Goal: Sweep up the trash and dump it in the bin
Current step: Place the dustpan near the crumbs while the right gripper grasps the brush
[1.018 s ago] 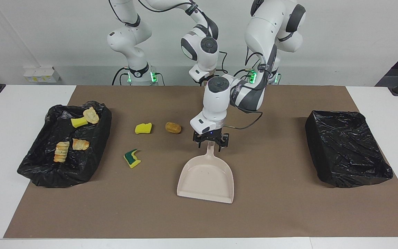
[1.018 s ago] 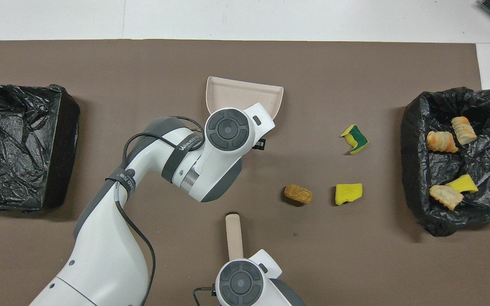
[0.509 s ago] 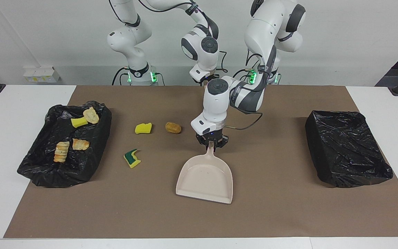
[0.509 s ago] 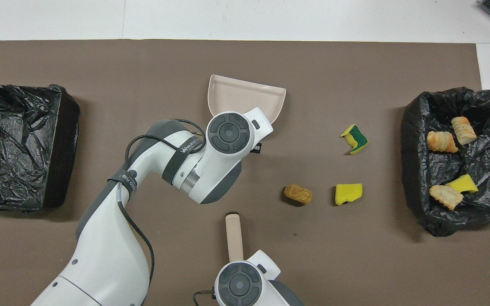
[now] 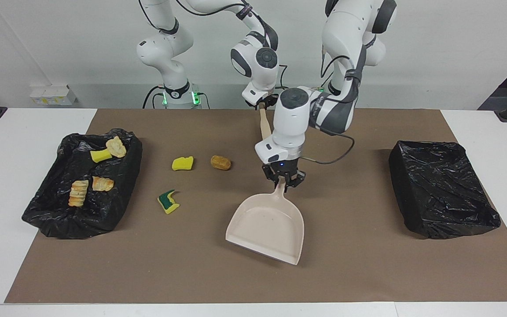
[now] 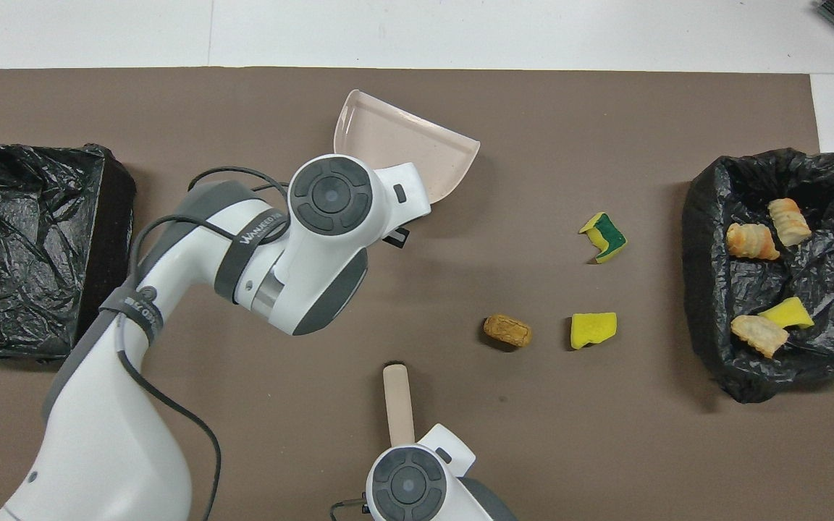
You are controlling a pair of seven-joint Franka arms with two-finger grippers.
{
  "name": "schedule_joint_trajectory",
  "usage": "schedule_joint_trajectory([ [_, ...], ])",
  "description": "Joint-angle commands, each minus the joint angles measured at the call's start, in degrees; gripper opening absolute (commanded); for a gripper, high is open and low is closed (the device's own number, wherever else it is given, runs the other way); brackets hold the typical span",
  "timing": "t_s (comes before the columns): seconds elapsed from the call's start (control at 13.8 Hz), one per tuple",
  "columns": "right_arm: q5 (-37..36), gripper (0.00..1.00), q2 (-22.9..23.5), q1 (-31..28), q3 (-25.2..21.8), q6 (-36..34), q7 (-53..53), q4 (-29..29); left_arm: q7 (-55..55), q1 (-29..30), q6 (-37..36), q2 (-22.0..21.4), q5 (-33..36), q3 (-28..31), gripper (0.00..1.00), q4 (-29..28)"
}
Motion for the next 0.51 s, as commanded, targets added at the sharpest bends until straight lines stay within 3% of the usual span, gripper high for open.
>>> schedule_joint_trajectory([
  [0.0,1.5,0.00,-1.3,-0.2,0.2,0.5,-1.0,-1.2,10.1,1.9,-3.0,-2.7,1.1,-0.2,0.00,-1.8],
  [0.44,1.7,0.00,-2.6,-2.5,-0.4,-0.6,3.2,1.9,38.3,5.7,-5.1,-2.9,1.1,-0.2,0.00,-1.8],
])
